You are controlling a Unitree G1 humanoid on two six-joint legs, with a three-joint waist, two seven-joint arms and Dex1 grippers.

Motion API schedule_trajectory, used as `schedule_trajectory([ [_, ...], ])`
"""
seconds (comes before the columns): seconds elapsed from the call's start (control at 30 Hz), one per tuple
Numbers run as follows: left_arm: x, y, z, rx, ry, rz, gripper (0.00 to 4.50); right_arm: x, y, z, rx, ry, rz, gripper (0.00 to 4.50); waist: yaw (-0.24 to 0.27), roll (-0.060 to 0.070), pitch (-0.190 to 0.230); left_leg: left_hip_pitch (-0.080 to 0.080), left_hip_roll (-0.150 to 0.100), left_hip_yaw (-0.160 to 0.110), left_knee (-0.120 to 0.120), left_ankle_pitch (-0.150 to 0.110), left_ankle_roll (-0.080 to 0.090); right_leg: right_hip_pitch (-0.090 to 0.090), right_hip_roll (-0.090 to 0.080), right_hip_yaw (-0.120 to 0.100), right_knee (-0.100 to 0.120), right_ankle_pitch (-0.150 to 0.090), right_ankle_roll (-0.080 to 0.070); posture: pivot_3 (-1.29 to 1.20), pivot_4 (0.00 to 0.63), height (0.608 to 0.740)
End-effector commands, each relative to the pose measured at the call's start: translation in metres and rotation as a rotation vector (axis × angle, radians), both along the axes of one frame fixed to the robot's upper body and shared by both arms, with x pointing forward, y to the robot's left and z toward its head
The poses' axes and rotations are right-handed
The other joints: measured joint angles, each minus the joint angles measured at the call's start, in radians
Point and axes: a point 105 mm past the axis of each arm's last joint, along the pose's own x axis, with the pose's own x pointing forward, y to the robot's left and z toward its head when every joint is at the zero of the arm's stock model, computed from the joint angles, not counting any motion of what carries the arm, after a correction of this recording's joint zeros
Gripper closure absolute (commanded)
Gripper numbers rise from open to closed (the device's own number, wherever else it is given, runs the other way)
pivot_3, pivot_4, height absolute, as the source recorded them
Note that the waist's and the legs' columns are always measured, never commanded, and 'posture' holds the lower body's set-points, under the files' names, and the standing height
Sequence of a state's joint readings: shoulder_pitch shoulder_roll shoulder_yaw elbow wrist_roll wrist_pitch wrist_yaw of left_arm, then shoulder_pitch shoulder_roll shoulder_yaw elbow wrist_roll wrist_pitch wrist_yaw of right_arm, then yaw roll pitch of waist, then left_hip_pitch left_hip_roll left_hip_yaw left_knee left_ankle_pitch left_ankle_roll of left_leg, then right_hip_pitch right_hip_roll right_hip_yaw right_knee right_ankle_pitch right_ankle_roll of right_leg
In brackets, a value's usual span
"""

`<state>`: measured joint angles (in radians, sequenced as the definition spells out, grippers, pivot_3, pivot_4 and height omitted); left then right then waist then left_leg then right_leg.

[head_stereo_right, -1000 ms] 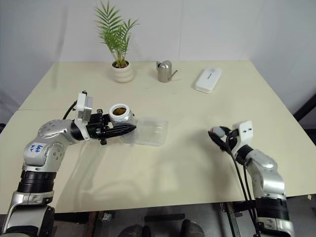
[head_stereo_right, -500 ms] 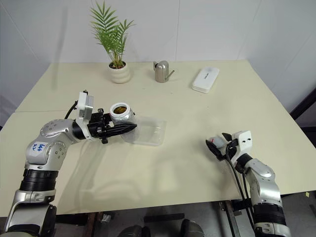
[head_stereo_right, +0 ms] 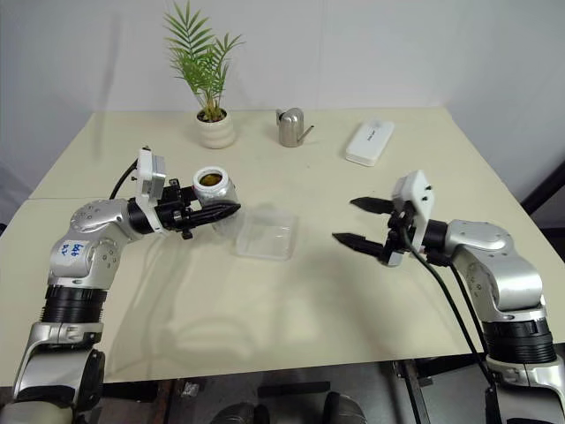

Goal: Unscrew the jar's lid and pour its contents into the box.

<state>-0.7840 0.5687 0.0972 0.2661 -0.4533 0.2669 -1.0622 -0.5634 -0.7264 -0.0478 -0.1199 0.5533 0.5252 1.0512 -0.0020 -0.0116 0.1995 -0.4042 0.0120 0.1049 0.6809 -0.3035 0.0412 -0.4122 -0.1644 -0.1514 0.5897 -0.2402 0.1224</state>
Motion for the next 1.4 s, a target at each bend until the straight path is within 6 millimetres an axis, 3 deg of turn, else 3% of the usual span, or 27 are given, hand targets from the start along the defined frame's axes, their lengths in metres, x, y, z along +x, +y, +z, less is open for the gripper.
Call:
schedule_trajectory([
  [0.03,0.01,-0.004,0.011,0.04,-0.077,0.053,2.57,-0.007,0.016,0.019,0.004,-0.078,0.059,0.01,0.006,0.0,0.0,0.0,0.0,0.0,0.0,0.0,0.0,0.0,0.0,0.0,0.0,0.0,0.0,0.0,0.15,0.74],
  [0.17,0.022,-0.005,0.008,0.099,-0.112,0.132,2.57,-0.009,0.02,0.017,0.024,-0.069,0.056,0.01,0.011,0.0,0.0,-0.001,0.0,0.0,0.0,-0.001,0.001,0.0,0.0,-0.001,-0.001,0.0,0.0,0.0,0.15,0.74],
  [0.33,0.044,-0.004,0.013,0.243,-0.345,0.345,2.57,-0.009,0.015,0.007,0.03,-0.043,0.019,0.01,0.015,0.0,0.0,-0.001,-0.001,0.0,0.0,-0.001,0.001,0.0,0.0,-0.001,-0.001,0.0,0.0,0.0,0.15,0.74],
  [0.53,0.061,-0.018,0.023,0.597,-0.892,0.557,2.57,-0.006,0.01,0.006,0.051,-0.041,-0.02,0.01,0.024,0.0,0.0,-0.001,-0.001,0.0,0.0,-0.001,0.001,0.0,0.0,-0.001,-0.001,0.0,0.001,0.0,0.15,0.74],
  [0.6,0.056,-0.034,0.025,0.681,-1.114,0.509,2.57,-0.006,0.011,0.004,0.053,-0.036,-0.024,0.01,0.026,0.0,0.0,-0.001,-0.001,0.0,0.0,-0.001,0.001,0.0,0.0,-0.001,-0.001,0.0,0.001,0.0,0.15,0.74],
  [0.7,0.05,-0.056,0.015,0.911,-1.591,0.402,2.57,-0.006,0.012,0.004,0.065,-0.034,-0.03,0.01,0.027,0.0,0.0,-0.002,-0.001,0.001,-0.001,-0.001,0.001,-0.001,0.0,-0.002,-0.002,0.0,0.001,0.0,0.15,0.74],
  [0.87,0.052,-0.062,0.006,0.915,-1.938,0.413,2.57,-0.007,0.016,0.003,0.092,-0.032,-0.039,0.01,0.027,0.0,0.0,-0.002,0.0,0.001,-0.002,-0.002,0.003,-0.002,0.0,-0.001,-0.002,0.0,0.001,0.0,0.15,0.74],
  [1.1,0.059,-0.063,-0.004,0.935,-1.977,0.434,2.57,-0.009,0.018,0.004,0.126,-0.034,-0.061,0.01,0.026,0.0,0.0,-0.003,0.0,0.002,-0.001,-0.002,0.003,-0.003,0.0,-0.001,-0.001,0.0,0.001,0.0,0.15,0.74],
  [1.4,0.055,-0.057,0.004,0.876,-1.932,0.466,2.57,-0.01,0.018,0.003,0.136,-0.028,-0.057,0.01,0.026,0.0,0.0,-0.003,0.0,0.002,0.0,-0.002,0.003,-0.003,-0.001,-0.001,0.0,0.0,0.001,0.0,0.15,0.74],
])
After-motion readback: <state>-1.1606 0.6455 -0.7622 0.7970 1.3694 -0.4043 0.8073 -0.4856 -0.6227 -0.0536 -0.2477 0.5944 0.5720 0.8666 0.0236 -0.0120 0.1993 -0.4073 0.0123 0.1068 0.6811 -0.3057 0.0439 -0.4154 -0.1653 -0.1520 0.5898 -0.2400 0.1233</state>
